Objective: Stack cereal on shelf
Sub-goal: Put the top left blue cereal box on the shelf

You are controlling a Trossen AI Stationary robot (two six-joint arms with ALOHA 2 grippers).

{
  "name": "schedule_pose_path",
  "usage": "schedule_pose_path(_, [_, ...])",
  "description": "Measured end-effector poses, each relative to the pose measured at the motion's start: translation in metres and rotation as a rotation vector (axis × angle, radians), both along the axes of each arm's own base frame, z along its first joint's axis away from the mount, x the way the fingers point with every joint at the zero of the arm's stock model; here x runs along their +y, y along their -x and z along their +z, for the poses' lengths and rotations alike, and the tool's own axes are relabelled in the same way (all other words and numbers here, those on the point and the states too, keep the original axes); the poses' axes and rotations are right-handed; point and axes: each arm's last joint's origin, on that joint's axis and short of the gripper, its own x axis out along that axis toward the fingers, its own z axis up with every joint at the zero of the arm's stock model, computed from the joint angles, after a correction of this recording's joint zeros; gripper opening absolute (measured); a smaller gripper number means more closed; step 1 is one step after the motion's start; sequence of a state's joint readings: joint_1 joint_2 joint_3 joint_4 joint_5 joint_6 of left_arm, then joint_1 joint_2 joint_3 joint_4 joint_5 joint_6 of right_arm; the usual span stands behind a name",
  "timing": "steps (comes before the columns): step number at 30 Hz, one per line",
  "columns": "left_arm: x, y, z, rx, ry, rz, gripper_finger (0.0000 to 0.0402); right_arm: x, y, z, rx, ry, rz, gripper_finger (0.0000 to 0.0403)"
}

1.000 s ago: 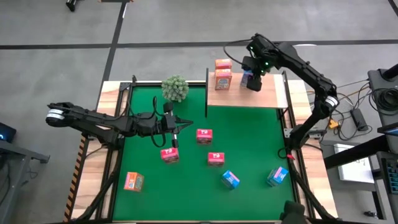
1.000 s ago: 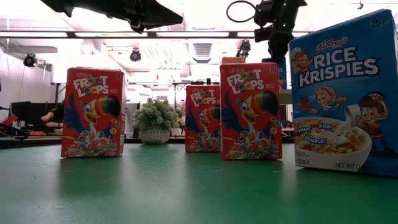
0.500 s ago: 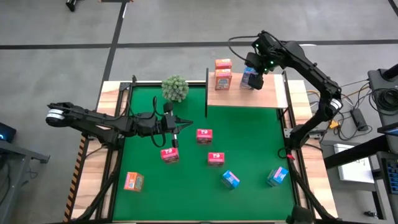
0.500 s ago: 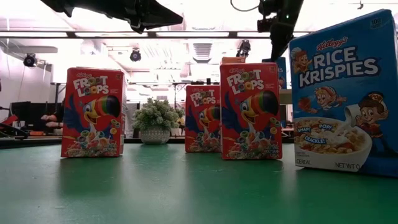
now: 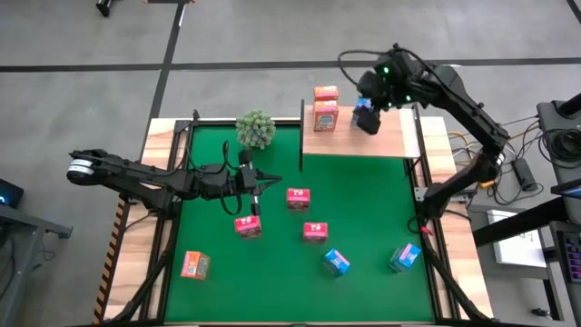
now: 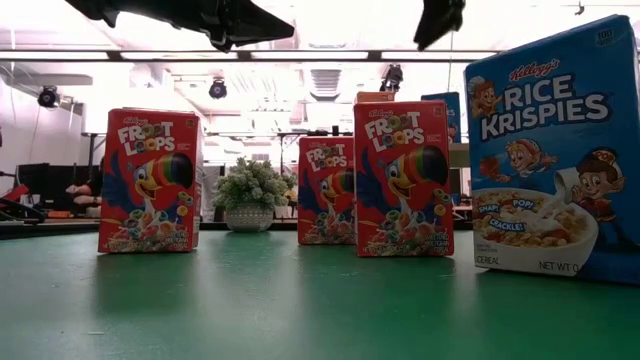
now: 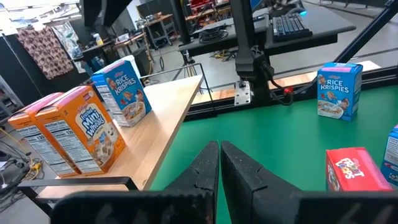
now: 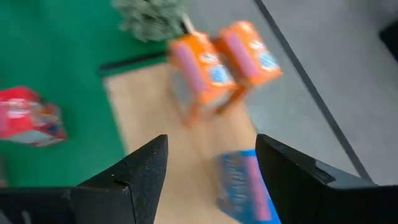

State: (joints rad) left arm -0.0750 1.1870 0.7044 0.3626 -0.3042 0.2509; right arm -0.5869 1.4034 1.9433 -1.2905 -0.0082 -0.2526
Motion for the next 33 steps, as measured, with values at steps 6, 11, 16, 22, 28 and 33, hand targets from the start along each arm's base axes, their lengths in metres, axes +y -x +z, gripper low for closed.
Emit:
schedule_pose_path(6, [0.000,0.000,0.000,0.009,-0.036,-0.004,0.0000,0.043,-0.005,-0.009,-0.043,-0.045,0.096,0.0201])
schedule_pose_path(11, [0.000,0.000,0.001,0.023,-0.116,-0.013,0.0000,0.066,0.001,-0.036,-0.059,-0.085,0.064,0.0150])
schedule_pose_path(16, [0.000,0.000,0.004,0.026,-0.237,-0.024,0.0000,0.073,0.016,-0.075,-0.082,-0.044,-0.099,0.0084])
schedule_pose_path(22, [0.002,0.000,0.006,0.054,-0.372,-0.019,0.0000,0.072,0.023,-0.123,-0.217,-0.005,-0.257,0.0017])
schedule_pose_path(28, [0.004,0.002,0.002,0.118,-0.409,-0.011,0.0000,0.067,0.019,-0.157,-0.313,0.069,-0.379,0.0012])
schedule_pose_path(33, [0.004,0.004,0.001,0.140,-0.411,-0.014,0.0000,0.057,0.021,-0.168,-0.305,0.173,-0.531,0.0012])
